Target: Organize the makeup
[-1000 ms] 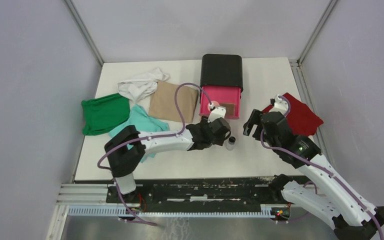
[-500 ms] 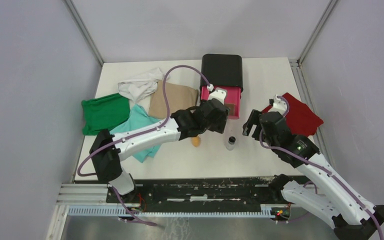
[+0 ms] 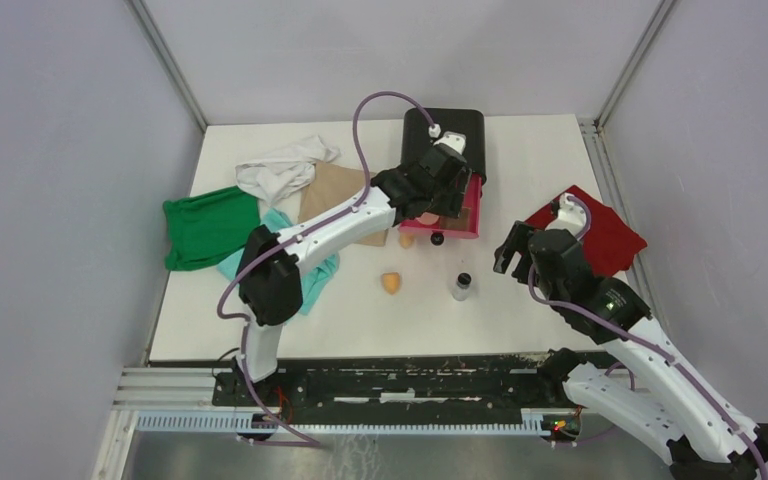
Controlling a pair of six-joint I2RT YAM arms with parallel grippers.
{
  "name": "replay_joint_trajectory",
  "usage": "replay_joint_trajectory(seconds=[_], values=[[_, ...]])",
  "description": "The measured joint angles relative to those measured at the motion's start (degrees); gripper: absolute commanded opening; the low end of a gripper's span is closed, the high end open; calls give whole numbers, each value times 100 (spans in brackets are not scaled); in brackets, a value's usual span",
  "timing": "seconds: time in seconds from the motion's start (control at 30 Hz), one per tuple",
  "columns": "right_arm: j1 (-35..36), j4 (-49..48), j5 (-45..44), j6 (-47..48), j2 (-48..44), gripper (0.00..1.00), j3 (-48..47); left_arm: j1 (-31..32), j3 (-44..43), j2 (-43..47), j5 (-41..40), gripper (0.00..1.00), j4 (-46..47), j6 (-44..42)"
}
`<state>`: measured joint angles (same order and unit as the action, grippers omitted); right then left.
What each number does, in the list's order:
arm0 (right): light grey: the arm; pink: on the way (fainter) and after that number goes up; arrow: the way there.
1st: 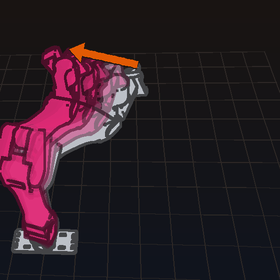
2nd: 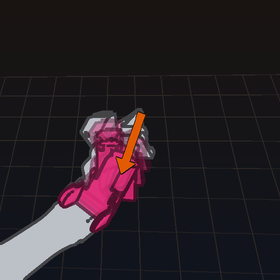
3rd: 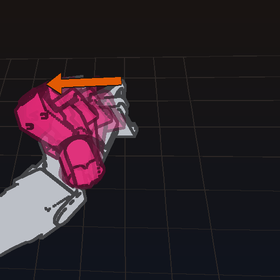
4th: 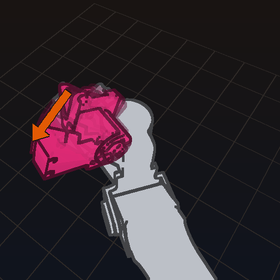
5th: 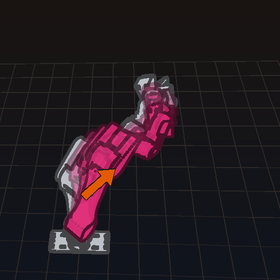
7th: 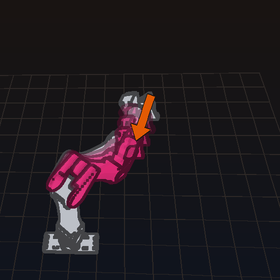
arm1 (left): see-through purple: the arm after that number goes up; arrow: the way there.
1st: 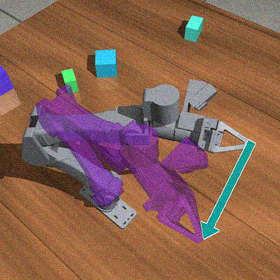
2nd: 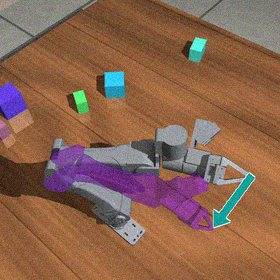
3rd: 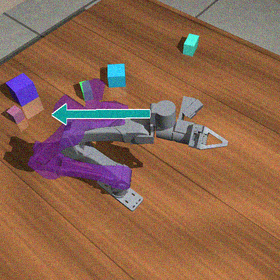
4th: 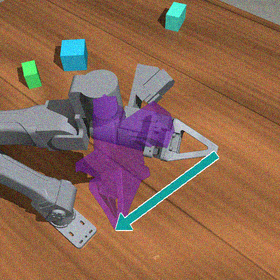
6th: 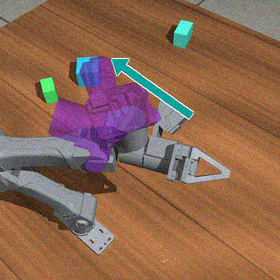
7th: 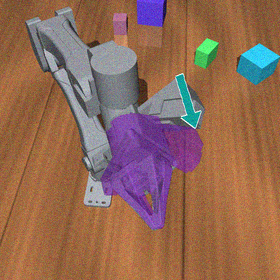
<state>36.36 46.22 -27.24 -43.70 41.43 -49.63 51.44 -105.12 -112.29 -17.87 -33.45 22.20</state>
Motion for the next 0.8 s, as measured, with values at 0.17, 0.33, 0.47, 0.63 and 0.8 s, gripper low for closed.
replay_joint_trajectory(seconds=[0.17,0.33,0.47,0.63,0.8], values=[[0,79,-48,0,-46,86,0,-24,-81,-332,50,65,-254,-20],[0,129,-50,0,-48,86,0,-79,-358,-468,52,66,-304,-20],[2,131,-48,-2,-50,86,0,-162,-544,-533,50,66,-308,-22],[0,138,-48,-7,-50,86,0,-262,-754,-739,48,66,-372,-20],[0,149,-48,-17,-50,86,0,-319,-787,-890,37,67,-409,-22]])
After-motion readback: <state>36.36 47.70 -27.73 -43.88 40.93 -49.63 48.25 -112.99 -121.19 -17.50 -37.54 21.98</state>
